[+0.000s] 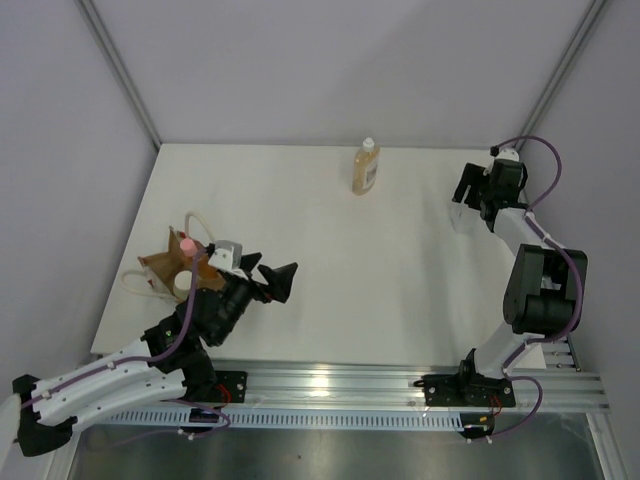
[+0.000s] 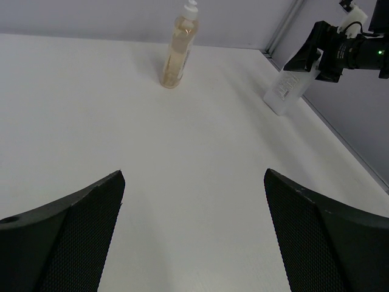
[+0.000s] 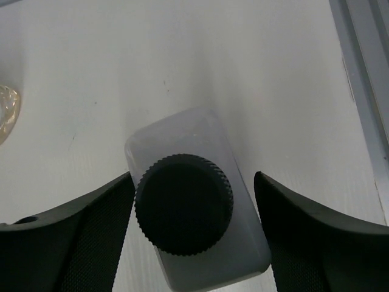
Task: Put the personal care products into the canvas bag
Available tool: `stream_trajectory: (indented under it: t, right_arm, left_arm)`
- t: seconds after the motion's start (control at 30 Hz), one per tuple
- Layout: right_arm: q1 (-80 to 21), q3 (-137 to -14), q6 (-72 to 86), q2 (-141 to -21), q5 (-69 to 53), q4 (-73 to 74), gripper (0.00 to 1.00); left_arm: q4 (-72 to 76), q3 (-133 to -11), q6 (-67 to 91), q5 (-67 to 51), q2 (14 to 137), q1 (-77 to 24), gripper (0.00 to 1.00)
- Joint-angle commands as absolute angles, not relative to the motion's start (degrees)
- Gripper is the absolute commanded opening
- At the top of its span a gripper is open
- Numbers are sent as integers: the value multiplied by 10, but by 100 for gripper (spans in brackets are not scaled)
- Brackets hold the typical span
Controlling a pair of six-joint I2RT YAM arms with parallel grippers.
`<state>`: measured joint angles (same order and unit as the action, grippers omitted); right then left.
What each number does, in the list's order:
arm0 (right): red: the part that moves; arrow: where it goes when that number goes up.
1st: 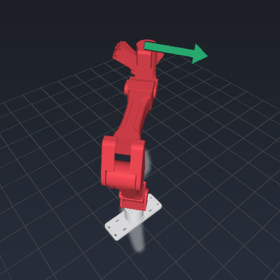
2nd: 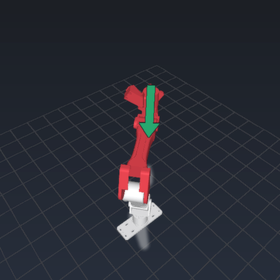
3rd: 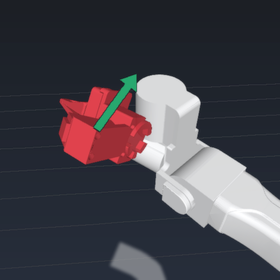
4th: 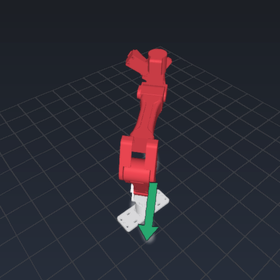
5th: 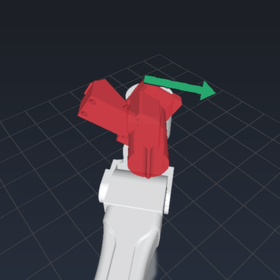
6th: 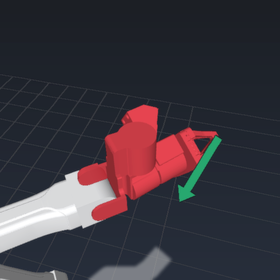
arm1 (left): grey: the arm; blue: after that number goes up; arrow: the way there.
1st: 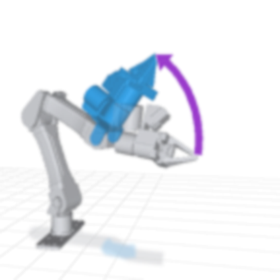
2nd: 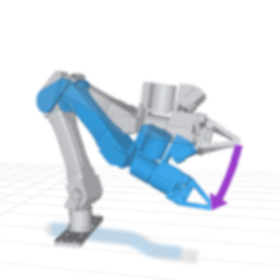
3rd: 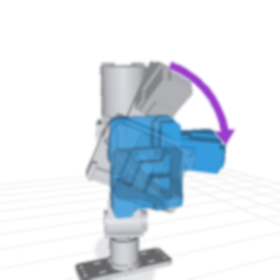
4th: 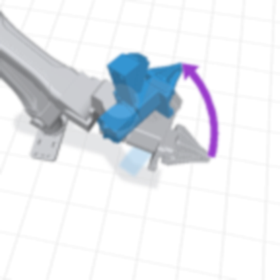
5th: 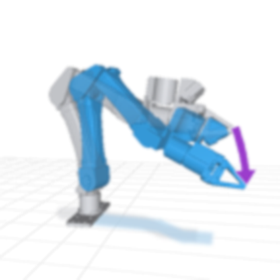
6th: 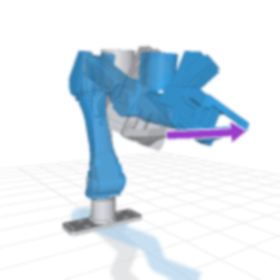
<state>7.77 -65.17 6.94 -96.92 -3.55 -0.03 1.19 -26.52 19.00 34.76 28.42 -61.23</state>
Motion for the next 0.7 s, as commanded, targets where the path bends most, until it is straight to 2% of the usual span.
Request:
stream_trajectory:
  t: [0.0,0.13,0.17,0.23,0.3,0.47,0.57,0.67]
  right_arm:
    - [62,-660,46,-965,-35,-45,78]
    - [40,-670,33,-977,-9,-26,61]
    - [28,-671,36,-980,-1,-21,53]
    - [9,-673,47,-978,45,-5,44]
    - [-43,-660,44,-967,71,-7,36]
    - [-168,-620,110,-923,212,-11,30]
    - [-247,-587,152,-882,249,-7,28]
    - [-359,-577,160,-871,314,9,26]
  left_arm:
    - [33,-264,197,363,287,-616,99]
    - [30,-266,196,373,294,-616,99]
    - [28,-265,196,376,296,-616,99]
    - [27,-266,197,381,295,-615,99]
    - [27,-265,201,381,292,-616,99]
    - [25,-259,209,383,285,-615,99]
    - [17,-260,209,407,285,-616,99]
    - [14,-257,212,427,274,-615,99]
